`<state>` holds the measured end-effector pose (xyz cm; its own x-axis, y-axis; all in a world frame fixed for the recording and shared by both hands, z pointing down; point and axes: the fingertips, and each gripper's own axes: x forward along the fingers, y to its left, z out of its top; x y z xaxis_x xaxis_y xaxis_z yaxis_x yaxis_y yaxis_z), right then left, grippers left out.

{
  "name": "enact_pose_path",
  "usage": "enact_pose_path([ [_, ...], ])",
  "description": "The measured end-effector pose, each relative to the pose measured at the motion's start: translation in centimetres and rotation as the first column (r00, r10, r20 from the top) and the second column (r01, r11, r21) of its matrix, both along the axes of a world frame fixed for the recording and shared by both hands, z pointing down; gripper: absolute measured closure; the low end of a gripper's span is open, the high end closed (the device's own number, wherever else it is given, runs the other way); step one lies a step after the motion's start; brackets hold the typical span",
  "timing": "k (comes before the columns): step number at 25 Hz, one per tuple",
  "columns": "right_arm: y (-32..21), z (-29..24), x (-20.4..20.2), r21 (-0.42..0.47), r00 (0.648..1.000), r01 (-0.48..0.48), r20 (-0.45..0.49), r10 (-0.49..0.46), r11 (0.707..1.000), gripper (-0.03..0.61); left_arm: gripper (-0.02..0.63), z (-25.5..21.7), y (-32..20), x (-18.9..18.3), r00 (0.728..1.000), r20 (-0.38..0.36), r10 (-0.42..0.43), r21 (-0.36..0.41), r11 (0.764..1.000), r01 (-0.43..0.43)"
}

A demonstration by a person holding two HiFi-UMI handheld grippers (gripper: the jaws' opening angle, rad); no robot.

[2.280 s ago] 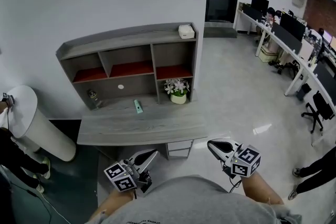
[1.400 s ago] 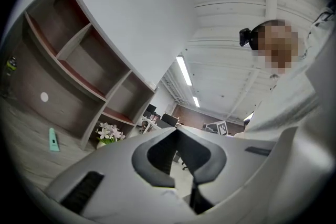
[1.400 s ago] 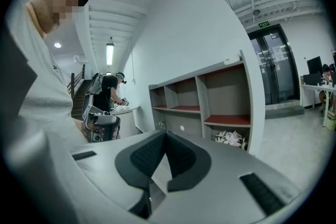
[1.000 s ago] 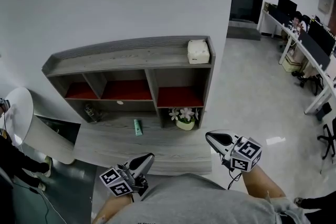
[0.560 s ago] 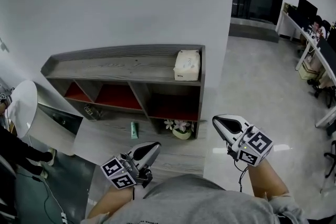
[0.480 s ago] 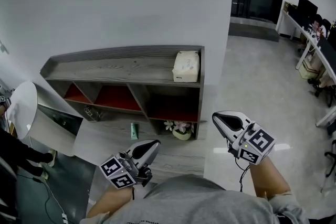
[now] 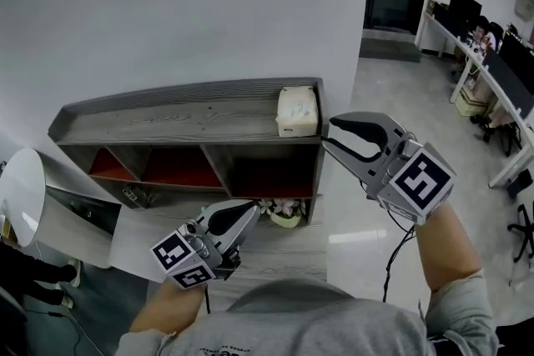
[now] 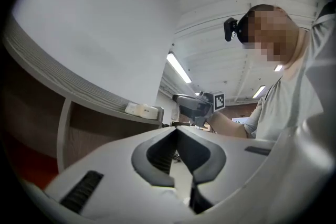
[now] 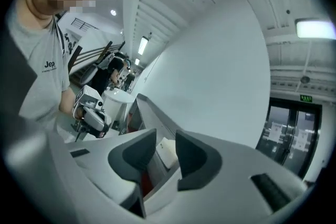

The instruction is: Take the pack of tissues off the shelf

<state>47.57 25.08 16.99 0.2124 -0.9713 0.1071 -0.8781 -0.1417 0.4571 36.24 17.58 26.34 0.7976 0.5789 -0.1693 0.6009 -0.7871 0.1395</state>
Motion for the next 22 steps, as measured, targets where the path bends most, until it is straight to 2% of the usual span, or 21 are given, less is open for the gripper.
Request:
enact_pose_path([
  [4,-3.3,0.9,1.0,-0.203,0.993,-0.04,-0.113,0.017,0.978,0.434,0.603,-0.3,-0.8,-0.2,1.0,-0.007,0.028,0.005,1.0,-0.028],
  [6,-4.7,1.8,1.7,-0.298,0.989,-0.052,-0.15,0.007,0.953,0.416,0.603,-0.3,-1.5,-0.2,1.0,-0.007,0.028,0.008,1.0,-0.027],
  [10,-6.3,3.9,2.6,-0.459,0.988,-0.05,-0.155,-0.024,0.887,0.394,0.603,-0.3,-2.6,-0.2,1.0,-0.005,0.015,0.01,1.0,-0.015],
  [15,-7.1,6.2,4.1,-0.585,0.981,-0.097,-0.194,-0.023,0.805,0.382,0.604,-0.1,-3.4,-0.2,1.0,-0.007,0.005,-0.001,1.0,-0.005],
  [22,-7.2,7.6,4.6,-0.673,0.967,-0.128,-0.249,-0.059,0.729,0.397,0.603,0.1,-3.1,0.3,1.0,-0.01,0.005,-0.008,1.0,-0.005],
])
